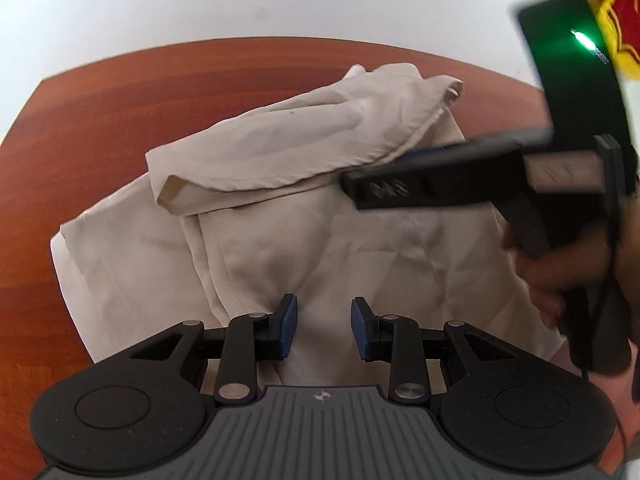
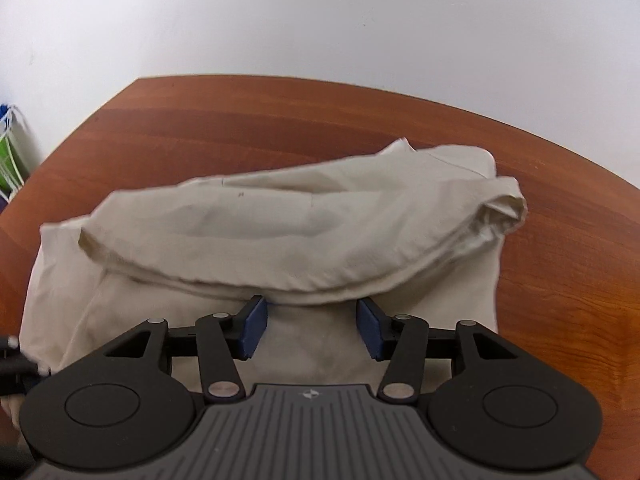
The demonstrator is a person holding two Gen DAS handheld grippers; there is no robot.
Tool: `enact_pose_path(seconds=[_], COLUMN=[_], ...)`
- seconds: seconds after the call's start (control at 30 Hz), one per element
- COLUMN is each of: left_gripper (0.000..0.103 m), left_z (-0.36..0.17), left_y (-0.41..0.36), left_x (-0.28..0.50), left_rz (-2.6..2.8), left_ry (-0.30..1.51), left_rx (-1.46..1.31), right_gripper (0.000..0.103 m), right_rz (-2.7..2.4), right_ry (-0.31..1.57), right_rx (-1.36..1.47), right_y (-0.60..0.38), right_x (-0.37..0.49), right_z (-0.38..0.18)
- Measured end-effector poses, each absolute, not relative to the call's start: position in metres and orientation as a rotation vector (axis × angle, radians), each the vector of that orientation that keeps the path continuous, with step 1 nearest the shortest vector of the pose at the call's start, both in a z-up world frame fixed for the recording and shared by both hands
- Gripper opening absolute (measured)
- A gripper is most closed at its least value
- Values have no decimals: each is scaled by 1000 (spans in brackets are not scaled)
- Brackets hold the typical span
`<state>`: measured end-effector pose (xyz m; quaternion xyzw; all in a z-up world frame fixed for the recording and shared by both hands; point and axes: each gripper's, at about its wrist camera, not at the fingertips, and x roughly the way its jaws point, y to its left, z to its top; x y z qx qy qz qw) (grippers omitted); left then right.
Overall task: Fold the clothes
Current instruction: 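Raise both open grippers back from the folded shirt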
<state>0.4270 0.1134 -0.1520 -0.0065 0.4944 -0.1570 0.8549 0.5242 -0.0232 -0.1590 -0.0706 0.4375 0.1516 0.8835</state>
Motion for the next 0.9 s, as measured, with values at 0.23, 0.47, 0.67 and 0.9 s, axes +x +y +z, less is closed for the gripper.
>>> enact_pose_path(seconds=[0.23, 0.47, 0.67, 0.9], left_gripper=[30, 30, 30, 30], left_z=[-150, -149, -142, -132], left_y=[120, 124, 138, 149], left_x=[425, 428, 435, 459], left_rz=[-335, -345, -341, -313], left_ry=[1044, 1052, 1040, 1000], left_rx=[-43, -68, -169, -220], right_gripper=[58, 58, 62, 63], right_rz=[318, 394, 400, 346], right_ry=[821, 634, 591, 714], right_rx=[-113, -218, -136, -73], right_y=[-20, -13, -33, -68], right_x=[559, 573, 561, 543], right_z=[-148, -126, -110, -110])
